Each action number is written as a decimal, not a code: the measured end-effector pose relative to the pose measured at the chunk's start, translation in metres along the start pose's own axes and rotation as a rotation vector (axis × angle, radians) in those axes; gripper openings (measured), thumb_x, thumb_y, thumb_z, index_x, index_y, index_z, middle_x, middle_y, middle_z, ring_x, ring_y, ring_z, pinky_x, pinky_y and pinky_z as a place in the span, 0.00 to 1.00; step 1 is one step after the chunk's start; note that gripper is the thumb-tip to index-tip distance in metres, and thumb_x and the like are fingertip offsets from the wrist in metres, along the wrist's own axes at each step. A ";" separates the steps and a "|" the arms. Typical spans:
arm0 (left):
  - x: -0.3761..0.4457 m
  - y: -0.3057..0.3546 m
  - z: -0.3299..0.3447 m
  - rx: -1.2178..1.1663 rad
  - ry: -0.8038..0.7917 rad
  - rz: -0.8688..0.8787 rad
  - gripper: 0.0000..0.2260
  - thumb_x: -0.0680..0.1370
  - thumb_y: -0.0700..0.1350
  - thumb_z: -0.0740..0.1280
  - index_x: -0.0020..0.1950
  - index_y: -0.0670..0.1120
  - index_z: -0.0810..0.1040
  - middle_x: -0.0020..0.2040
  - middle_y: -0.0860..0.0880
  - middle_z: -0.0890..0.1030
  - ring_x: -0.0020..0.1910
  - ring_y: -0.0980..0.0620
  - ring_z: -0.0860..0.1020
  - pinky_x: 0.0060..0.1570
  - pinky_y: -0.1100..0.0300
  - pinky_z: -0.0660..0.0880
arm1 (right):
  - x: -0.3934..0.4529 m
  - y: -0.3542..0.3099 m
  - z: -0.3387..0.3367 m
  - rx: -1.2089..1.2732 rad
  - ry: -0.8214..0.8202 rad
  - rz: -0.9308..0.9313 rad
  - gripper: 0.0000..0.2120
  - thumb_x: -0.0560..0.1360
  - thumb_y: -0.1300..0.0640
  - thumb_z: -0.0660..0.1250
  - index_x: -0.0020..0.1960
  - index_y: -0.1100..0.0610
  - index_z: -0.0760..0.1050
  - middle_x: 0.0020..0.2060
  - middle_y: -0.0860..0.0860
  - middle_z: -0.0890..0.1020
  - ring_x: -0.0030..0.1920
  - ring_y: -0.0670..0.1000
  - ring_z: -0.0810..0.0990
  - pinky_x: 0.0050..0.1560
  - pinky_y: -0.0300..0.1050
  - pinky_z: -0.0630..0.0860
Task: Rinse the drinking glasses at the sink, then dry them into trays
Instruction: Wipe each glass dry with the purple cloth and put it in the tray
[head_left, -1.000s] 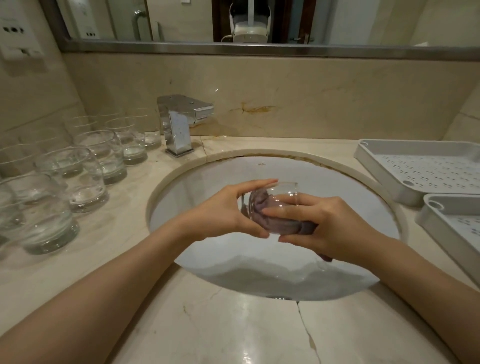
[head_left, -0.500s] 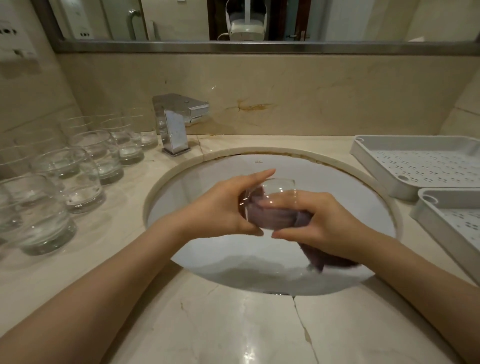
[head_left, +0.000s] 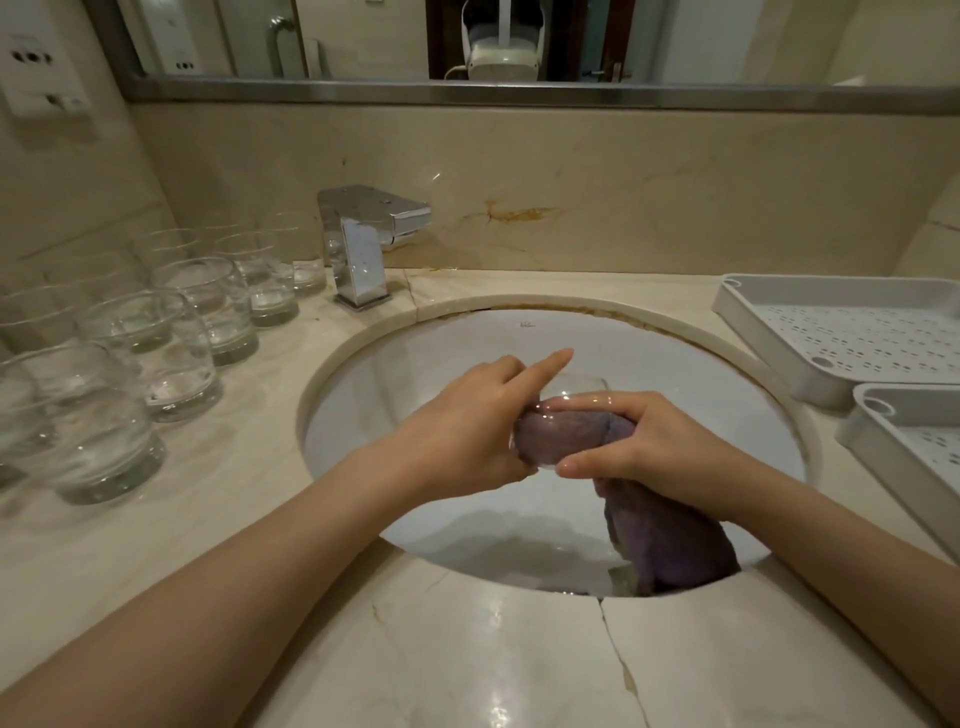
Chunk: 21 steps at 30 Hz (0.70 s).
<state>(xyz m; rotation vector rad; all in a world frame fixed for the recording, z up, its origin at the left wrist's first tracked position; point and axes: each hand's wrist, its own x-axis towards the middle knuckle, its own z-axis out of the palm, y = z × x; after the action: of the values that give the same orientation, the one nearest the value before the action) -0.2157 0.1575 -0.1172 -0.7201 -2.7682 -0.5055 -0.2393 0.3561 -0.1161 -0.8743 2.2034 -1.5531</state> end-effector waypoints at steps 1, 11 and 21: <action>0.000 -0.003 -0.003 -0.068 -0.005 -0.003 0.45 0.69 0.44 0.77 0.78 0.55 0.54 0.59 0.48 0.73 0.57 0.50 0.73 0.58 0.54 0.73 | -0.001 0.000 0.002 -0.025 0.022 -0.035 0.21 0.68 0.64 0.75 0.53 0.42 0.79 0.39 0.39 0.85 0.39 0.38 0.82 0.41 0.29 0.73; -0.003 -0.008 -0.021 -0.720 -0.104 -0.137 0.37 0.66 0.35 0.78 0.71 0.55 0.68 0.60 0.55 0.77 0.56 0.60 0.79 0.52 0.67 0.76 | -0.002 0.008 -0.004 -0.786 0.159 -0.595 0.20 0.70 0.46 0.69 0.62 0.49 0.79 0.61 0.47 0.80 0.57 0.47 0.81 0.51 0.43 0.80; 0.000 -0.008 -0.005 -0.051 0.082 0.133 0.41 0.70 0.42 0.77 0.77 0.54 0.59 0.61 0.47 0.71 0.56 0.50 0.74 0.54 0.58 0.75 | -0.002 -0.006 -0.002 0.053 0.029 0.004 0.21 0.67 0.65 0.75 0.56 0.48 0.79 0.37 0.46 0.85 0.35 0.48 0.82 0.38 0.35 0.77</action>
<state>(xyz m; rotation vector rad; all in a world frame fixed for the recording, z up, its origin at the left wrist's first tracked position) -0.2192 0.1492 -0.1146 -0.8676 -2.6188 -0.5672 -0.2375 0.3575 -0.1095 -0.8364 2.1711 -1.6246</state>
